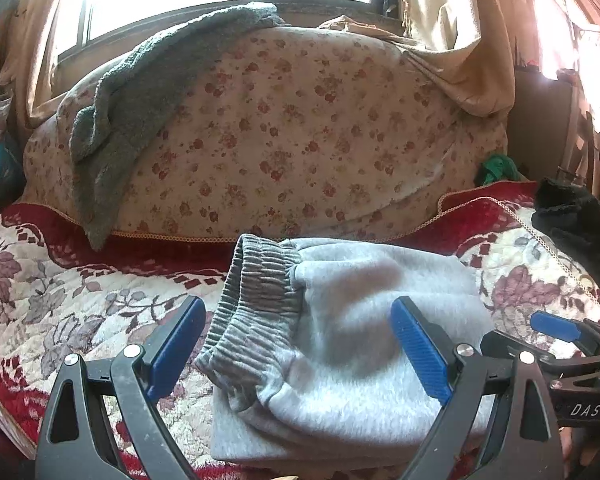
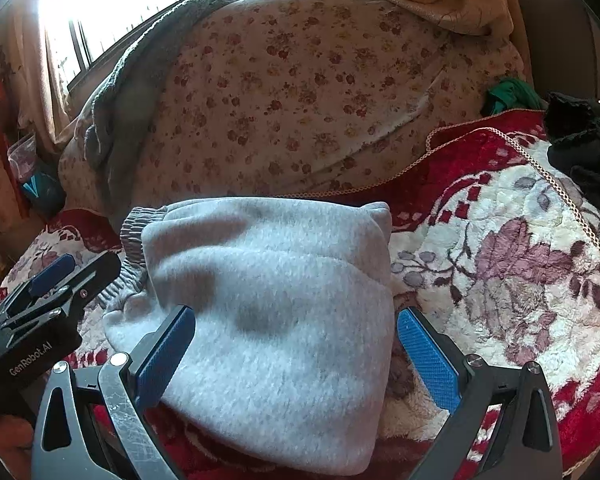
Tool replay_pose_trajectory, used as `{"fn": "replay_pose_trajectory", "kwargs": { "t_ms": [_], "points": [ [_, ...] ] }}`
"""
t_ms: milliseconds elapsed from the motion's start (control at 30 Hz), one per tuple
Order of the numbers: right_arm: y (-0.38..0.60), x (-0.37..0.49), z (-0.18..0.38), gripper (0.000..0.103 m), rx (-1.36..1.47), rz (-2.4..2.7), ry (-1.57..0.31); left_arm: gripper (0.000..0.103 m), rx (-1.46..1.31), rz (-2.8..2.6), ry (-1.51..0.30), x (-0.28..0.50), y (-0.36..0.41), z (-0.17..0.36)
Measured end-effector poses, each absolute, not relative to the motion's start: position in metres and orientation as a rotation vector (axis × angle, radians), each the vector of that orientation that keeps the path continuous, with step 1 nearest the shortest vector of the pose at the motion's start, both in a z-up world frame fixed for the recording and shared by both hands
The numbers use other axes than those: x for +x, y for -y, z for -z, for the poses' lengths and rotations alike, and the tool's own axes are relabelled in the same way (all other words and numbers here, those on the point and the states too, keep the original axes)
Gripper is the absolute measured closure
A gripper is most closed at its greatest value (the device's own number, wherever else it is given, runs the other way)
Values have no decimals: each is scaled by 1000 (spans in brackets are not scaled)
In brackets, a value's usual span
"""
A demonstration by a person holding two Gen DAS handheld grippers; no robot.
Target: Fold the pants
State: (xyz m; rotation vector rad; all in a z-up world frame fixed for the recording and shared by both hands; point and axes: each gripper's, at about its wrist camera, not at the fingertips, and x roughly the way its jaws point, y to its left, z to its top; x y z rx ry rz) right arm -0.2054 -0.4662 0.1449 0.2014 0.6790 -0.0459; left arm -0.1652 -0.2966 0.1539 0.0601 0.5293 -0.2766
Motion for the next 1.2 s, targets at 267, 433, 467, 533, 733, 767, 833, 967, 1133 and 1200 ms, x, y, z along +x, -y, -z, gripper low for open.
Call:
{"fn": "replay_pose_trajectory", "kwargs": {
  "t_ms": [267, 433, 467, 533, 733, 767, 833, 967, 1133, 1200],
  "points": [
    [472, -205, -145, 0, 214, 53, -681, 9, 69, 283, -529, -163, 301, -156],
    [472, -205, -145, 0, 210, 55, -681, 9, 70, 284, -528, -162, 303, -156],
    [472, -205, -145, 0, 210, 55, -684, 9, 71, 285, -528, -162, 303, -156],
    [472, -204, -144, 0, 210, 51, -689, 9, 74, 287, -529, -161, 304, -155],
    [471, -203, -142, 0, 202, 48, -697, 9, 74, 290, -537, -161, 304, -151],
    [470, -203, -142, 0, 202, 48, -698, 9, 74, 289, -537, -161, 304, -151],
    [470, -202, -141, 0, 202, 48, -702, 9, 75, 293, -537, -161, 303, -151],
    [472, -202, -140, 0, 210, 52, -704, 9, 79, 293, -531, -162, 303, -150],
    [471, -203, -139, 0, 208, 50, -707, 9, 80, 294, -531, -162, 303, -150],
    [471, -202, -139, 0, 206, 47, -710, 9, 79, 294, -533, -162, 303, -150]
  ]
}}
